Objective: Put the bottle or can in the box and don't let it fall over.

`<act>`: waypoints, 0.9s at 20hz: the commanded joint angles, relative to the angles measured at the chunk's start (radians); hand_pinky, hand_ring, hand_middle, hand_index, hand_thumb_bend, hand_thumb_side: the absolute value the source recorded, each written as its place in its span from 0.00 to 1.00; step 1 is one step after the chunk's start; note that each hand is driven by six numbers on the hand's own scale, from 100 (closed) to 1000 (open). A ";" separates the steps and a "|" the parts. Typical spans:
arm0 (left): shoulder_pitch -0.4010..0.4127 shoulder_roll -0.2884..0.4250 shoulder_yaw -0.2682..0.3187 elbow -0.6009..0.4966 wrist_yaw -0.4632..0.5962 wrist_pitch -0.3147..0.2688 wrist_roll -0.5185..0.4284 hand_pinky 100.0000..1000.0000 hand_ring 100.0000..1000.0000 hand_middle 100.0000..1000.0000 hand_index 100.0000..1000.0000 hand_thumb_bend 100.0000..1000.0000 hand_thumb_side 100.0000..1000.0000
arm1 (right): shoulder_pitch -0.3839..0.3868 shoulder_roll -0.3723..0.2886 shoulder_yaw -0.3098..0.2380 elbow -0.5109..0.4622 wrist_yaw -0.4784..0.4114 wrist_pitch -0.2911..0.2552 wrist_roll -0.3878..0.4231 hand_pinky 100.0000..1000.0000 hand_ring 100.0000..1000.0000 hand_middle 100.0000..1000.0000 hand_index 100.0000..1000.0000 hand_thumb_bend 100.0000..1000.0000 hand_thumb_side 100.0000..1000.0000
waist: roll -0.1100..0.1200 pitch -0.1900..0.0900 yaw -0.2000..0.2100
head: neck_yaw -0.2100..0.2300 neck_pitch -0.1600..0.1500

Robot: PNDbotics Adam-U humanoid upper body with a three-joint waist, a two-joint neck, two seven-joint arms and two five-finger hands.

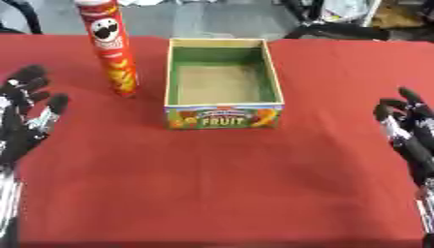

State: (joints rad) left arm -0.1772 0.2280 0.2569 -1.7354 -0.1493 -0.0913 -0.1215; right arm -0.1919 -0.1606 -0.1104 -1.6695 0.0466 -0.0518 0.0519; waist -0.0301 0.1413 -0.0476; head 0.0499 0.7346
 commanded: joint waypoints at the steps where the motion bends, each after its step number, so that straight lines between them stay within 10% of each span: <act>1: -0.009 0.015 0.011 0.002 -0.009 0.020 0.030 0.84 0.85 0.80 0.90 0.57 0.52 | -0.006 -0.007 -0.007 -0.025 -0.008 0.001 -0.003 0.85 0.76 0.76 0.97 0.22 0.40 | 0.003 -0.014 -0.001 | -0.004 -0.013; 18: -0.180 0.148 -0.095 0.252 -0.168 0.171 0.263 0.84 0.85 0.80 0.90 0.71 0.58 | -0.005 -0.009 0.003 -0.021 -0.012 0.002 0.005 0.85 0.76 0.76 0.97 0.22 0.40 | 0.004 -0.020 -0.015 | 0.003 -0.020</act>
State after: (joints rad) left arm -0.3411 0.3403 0.1704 -1.4950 -0.3030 0.0725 0.1341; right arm -0.1916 -0.1602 -0.1092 -1.6695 0.0421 -0.0499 0.0550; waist -0.0283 0.1401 -0.0617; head 0.0513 0.7267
